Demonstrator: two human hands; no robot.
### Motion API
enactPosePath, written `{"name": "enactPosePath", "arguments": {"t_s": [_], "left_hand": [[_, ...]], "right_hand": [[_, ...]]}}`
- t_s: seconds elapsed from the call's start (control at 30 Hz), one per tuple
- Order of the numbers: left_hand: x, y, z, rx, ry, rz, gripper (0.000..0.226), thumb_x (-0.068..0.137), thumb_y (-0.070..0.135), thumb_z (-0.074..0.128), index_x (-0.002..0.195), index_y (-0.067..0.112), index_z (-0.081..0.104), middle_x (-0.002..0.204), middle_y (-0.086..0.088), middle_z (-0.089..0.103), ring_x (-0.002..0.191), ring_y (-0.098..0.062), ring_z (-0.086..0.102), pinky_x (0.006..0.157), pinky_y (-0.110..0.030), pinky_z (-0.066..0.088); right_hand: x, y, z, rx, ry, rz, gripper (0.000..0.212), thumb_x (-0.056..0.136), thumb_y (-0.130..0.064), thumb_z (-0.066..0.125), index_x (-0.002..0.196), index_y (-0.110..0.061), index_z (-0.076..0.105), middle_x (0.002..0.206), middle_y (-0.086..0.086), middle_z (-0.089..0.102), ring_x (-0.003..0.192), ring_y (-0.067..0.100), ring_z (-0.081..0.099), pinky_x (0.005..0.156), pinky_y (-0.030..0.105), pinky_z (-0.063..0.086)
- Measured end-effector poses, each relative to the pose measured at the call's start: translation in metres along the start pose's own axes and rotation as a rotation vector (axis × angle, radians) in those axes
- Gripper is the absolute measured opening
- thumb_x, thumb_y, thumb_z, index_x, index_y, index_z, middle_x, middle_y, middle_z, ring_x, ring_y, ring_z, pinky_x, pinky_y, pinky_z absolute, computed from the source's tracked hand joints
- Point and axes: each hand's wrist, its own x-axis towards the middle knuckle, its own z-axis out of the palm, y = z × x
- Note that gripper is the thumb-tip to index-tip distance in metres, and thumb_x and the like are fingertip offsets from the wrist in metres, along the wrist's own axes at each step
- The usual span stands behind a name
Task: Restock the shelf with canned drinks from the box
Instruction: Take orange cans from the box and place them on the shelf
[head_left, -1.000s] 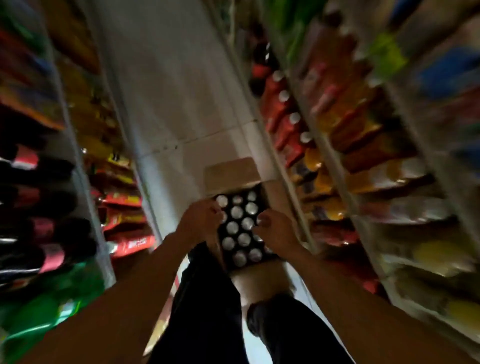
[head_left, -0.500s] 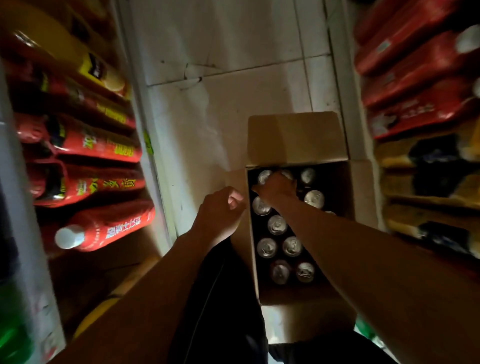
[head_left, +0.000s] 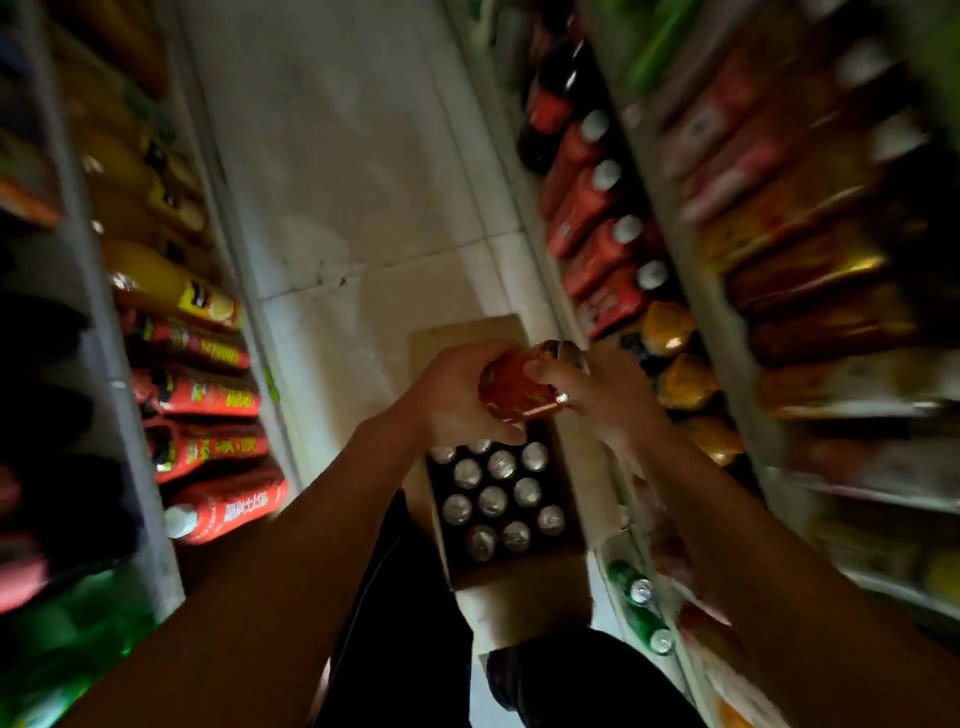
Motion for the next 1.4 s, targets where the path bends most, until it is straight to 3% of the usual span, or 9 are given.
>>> {"name": "enactPosePath", "arguments": {"t_s": [0.13,0.23,0.4,0.5,0.6,0.77,1.0,1.17,1.4], "left_hand": [[-0.035,0.141,-0.023,0.009,0.029,0.153,0.06,0.048,0.022,0.092,0.102,0.029,0.067,0.091,0.012,0.073,0.084,0.001,0.068,0.077,-0.02,0.05],[-0.063,0.238,-0.03,-0.148,-0.038,0.24,0.076,0.047,0.018,0.092,0.116,0.028,0.061,0.108,0.005,0.072,0.102,-0.009,0.068,0.094,-0.034,0.053],[-0.106,0.407,-0.01,-0.141,-0.172,0.459,0.096,0.028,0.032,0.088,0.113,0.034,0.044,0.12,0.0,0.061,0.108,-0.01,0.062,0.098,-0.034,0.05],[-0.118,0.471,0.015,-0.027,-0.219,0.586,0.092,0.035,0.026,0.094,0.112,0.038,0.046,0.116,0.01,0.063,0.1,0.006,0.062,0.09,-0.02,0.051],[-0.131,0.523,0.055,-0.009,-0.273,0.703,0.083,0.036,0.034,0.094,0.107,0.031,0.053,0.106,0.007,0.069,0.097,-0.004,0.067,0.088,-0.028,0.054],[-0.141,0.575,0.101,0.441,-0.129,0.929,0.07,0.063,0.059,0.081,0.123,0.031,0.057,0.123,0.012,0.063,0.11,-0.009,0.061,0.092,-0.025,0.049],[-0.107,0.589,0.124,1.027,-0.253,0.782,0.061,0.092,0.059,0.049,0.144,0.025,0.046,0.153,0.002,0.04,0.138,-0.02,0.039,0.114,-0.03,0.03],[-0.092,0.597,0.125,1.092,-0.308,0.809,0.047,0.098,0.038,0.049,0.143,0.027,0.046,0.153,0.003,0.039,0.139,-0.019,0.038,0.116,-0.029,0.028],[-0.084,0.597,0.122,1.053,-0.303,0.801,0.047,0.092,0.034,0.057,0.138,0.037,0.05,0.149,0.011,0.041,0.135,-0.018,0.04,0.113,-0.034,0.033]], "right_hand": [[-0.096,-0.077,-0.103,0.128,0.092,-0.117,0.042,0.06,-0.068,0.068,0.069,-0.027,0.069,0.065,-0.005,0.067,0.064,0.011,0.064,0.065,0.037,0.049],[-0.169,-0.116,-0.167,0.246,0.127,-0.243,0.033,0.066,-0.047,0.085,0.093,-0.032,0.071,0.081,-0.013,0.073,0.076,0.001,0.067,0.073,0.028,0.053],[-0.298,-0.141,-0.269,0.36,0.454,-0.37,0.081,0.062,-0.012,0.092,0.133,-0.013,0.052,0.113,-0.004,0.071,0.102,0.001,0.067,0.088,0.021,0.053],[-0.345,-0.132,-0.31,0.341,0.63,-0.382,0.078,0.06,-0.024,0.093,0.127,-0.02,0.053,0.11,-0.007,0.071,0.102,0.0,0.066,0.091,0.026,0.053],[-0.39,-0.114,-0.35,0.328,0.826,-0.389,0.069,0.062,-0.018,0.093,0.119,-0.023,0.053,0.102,-0.012,0.068,0.09,-0.013,0.062,0.077,0.006,0.047],[-0.411,-0.076,-0.405,0.281,1.0,-0.258,0.069,0.063,-0.014,0.091,0.114,-0.026,0.046,0.09,-0.026,0.054,0.077,-0.017,0.057,0.064,-0.002,0.041],[-0.391,-0.032,-0.453,0.281,1.051,-0.07,0.064,0.06,-0.032,0.091,0.114,-0.022,0.058,0.104,-0.003,0.067,0.093,0.015,0.066,0.084,0.034,0.057],[-0.379,-0.026,-0.475,0.31,1.136,-0.012,0.038,0.074,-0.004,0.081,0.102,-0.017,0.06,0.097,0.006,0.067,0.088,0.01,0.065,0.046,0.003,0.039],[-0.354,-0.004,-0.474,0.228,1.138,0.133,0.053,0.065,-0.036,0.086,0.11,-0.018,0.064,0.1,-0.001,0.068,0.096,0.017,0.065,0.079,0.022,0.048]]}}
